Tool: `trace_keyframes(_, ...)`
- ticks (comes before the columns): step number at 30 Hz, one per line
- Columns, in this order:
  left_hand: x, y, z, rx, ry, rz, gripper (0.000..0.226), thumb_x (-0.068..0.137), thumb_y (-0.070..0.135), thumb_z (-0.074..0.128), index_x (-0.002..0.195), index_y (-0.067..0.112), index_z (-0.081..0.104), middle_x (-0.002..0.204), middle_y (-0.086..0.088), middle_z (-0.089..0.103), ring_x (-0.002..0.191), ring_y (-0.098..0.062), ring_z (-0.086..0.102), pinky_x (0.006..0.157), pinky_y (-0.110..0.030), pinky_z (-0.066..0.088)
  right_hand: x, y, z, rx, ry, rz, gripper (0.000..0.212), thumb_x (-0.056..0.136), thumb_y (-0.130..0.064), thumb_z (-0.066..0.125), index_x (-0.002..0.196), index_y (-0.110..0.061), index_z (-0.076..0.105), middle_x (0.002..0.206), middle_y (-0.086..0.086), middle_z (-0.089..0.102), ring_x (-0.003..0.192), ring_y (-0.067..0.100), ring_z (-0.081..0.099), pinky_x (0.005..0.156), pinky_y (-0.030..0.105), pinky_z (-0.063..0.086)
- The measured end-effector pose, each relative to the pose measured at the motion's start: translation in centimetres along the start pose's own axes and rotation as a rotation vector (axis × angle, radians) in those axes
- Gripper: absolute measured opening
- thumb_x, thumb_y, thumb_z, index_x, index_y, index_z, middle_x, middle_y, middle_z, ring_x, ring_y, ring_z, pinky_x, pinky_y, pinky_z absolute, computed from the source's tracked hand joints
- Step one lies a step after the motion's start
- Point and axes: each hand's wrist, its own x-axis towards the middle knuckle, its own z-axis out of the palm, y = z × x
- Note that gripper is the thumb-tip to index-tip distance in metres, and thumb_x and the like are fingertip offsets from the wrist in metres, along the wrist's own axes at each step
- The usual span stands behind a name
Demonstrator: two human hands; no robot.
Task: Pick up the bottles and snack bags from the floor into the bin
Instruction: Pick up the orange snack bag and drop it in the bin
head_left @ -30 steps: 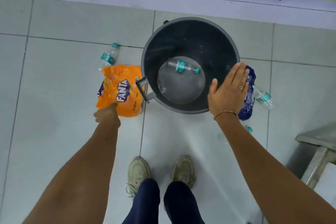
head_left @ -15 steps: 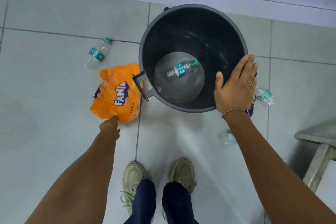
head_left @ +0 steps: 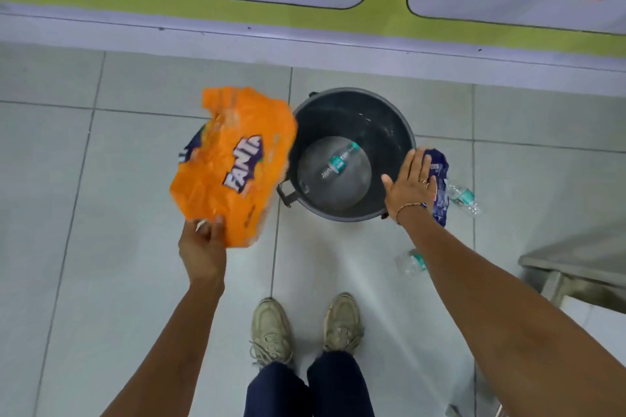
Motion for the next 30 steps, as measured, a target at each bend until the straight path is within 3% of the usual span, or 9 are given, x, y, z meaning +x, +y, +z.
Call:
trace_keyframes(3,0.6,2.9,3.1,0.156,-0.007,0.226,0.025,0.093,0.026,0.059,0.103,0.003,0.06,0.096,-0.011,0.066,0.088,-0.02,0.06,0.075,-0.029,0.047,0.0,-0.2,-0.1,0.018,-0.028,0.003,0.071,0.099,-0.045,0.022,0.148,-0.007,-0.011,0.16,0.012,-0.011,0.148,0.029,-0.005,0.119,0.047,0.014)
trace_keyframes(8,1.0,6.2,8.9,0.377,-0.207,0.461,0.029,0.097,0.028,0.051,0.117,0.009,0.061,0.108,-0.013,0.07,0.094,-0.026,0.068,0.069,-0.017,0.05,0.3,0.2,0.5,0.029,-0.026,-0.012,0.07,0.1,-0.045,0.021,0.148,-0.006,-0.011,0.16,0.013,-0.011,0.147,0.03,-0.006,0.118,0.049,0.015)
trace_keyframes(11,1.3,6.7,11.7,0.582,-0.346,0.501,0.032,0.097,0.03,0.05,0.123,0.014,0.059,0.113,-0.013,0.07,0.098,-0.031,0.067,0.083,-0.033,0.053,0.5,0.3,0.6,0.03,-0.02,-0.018,0.07,0.1,-0.045,0.022,0.148,-0.007,-0.01,0.16,0.013,-0.01,0.147,0.031,-0.005,0.118,0.05,0.017)
trace_keyframes(14,1.1,6.9,13.6,0.649,-0.485,0.471,0.042,0.092,0.032,0.059,0.13,0.015,0.053,0.121,-0.01,0.066,0.11,-0.029,0.062,0.095,-0.038,0.049,0.4,0.3,0.4,0.046,-0.012,-0.006,0.07,0.099,-0.046,0.024,0.149,-0.008,-0.007,0.16,0.012,-0.007,0.148,0.031,-0.002,0.117,0.05,0.018)
trace_keyframes(18,1.8,7.5,14.0,0.562,-0.389,0.518,0.037,0.093,0.028,0.057,0.126,0.011,0.054,0.124,-0.01,0.062,0.115,-0.026,0.058,0.095,-0.028,0.042,-0.3,-0.2,0.4,0.125,-0.008,0.036,0.07,0.099,-0.045,0.027,0.149,-0.007,-0.004,0.161,0.011,-0.005,0.148,0.029,-0.002,0.117,0.048,0.017)
trace_keyframes(22,6.3,8.3,12.9,0.507,-0.267,0.566,0.036,0.096,0.012,0.045,0.132,0.013,0.048,0.137,-0.012,0.05,0.128,-0.027,0.046,0.108,-0.035,0.038,-1.2,-1.0,1.4,0.204,0.032,0.099,0.069,0.098,-0.045,0.03,0.15,-0.008,0.001,0.161,0.011,0.001,0.148,0.029,0.004,0.118,0.047,0.019)
trace_keyframes(25,11.2,8.7,11.4,0.793,-0.263,0.662,0.055,0.085,-0.012,0.045,0.139,0.001,0.04,0.143,-0.023,0.04,0.135,-0.035,0.034,0.114,-0.04,0.029,-1.3,-1.7,2.3,0.228,0.077,0.172,0.068,0.098,-0.044,0.032,0.15,-0.009,0.006,0.16,0.012,0.006,0.147,0.031,0.01,0.117,0.047,0.021)
trace_keyframes(30,21.3,5.8,10.9,1.428,-0.415,0.835,0.074,0.073,-0.014,0.06,0.141,-0.008,0.029,0.147,-0.027,0.033,0.138,-0.043,0.026,0.112,-0.05,0.03,-0.6,-3.6,3.7,0.244,0.213,0.279,0.065,0.098,-0.043,0.034,0.149,-0.006,0.014,0.158,0.014,0.016,0.145,0.033,0.017,0.114,0.051,0.025)
